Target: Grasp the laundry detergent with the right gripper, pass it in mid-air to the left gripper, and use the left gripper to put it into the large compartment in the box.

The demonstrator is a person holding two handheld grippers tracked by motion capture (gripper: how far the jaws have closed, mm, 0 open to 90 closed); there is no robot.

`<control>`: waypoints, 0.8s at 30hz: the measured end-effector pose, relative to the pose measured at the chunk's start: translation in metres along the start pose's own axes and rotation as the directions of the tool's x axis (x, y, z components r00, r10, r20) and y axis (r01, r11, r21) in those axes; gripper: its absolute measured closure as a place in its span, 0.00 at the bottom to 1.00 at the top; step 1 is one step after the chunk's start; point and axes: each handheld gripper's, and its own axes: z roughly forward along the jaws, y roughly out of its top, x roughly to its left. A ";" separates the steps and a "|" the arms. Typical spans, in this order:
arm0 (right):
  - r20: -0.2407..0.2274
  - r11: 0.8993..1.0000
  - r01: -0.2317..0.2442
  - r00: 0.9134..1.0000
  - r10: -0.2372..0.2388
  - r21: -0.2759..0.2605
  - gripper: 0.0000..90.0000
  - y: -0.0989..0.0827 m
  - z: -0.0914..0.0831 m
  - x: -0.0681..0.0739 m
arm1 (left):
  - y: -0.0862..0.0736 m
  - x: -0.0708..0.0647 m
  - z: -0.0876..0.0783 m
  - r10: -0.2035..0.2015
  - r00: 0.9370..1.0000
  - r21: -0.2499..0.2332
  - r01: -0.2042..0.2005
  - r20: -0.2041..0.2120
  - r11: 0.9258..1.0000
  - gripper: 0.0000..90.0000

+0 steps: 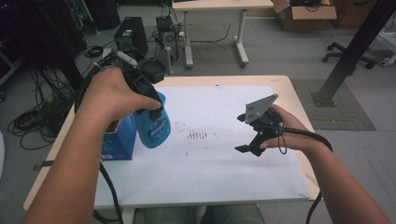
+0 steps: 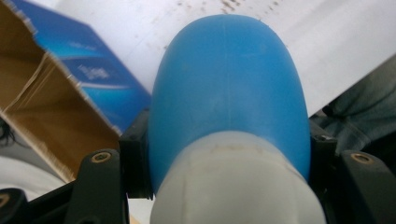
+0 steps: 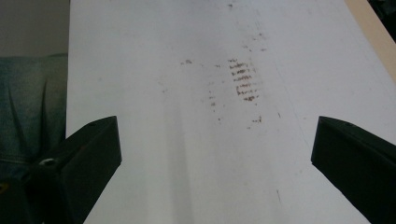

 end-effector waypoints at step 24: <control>-0.037 0.982 0.052 0.998 -0.046 0.179 0.02 -0.006 -0.008 -0.011 | -0.036 0.085 -0.053 -0.384 0.922 -0.047 0.382 -0.049 0.923 0.42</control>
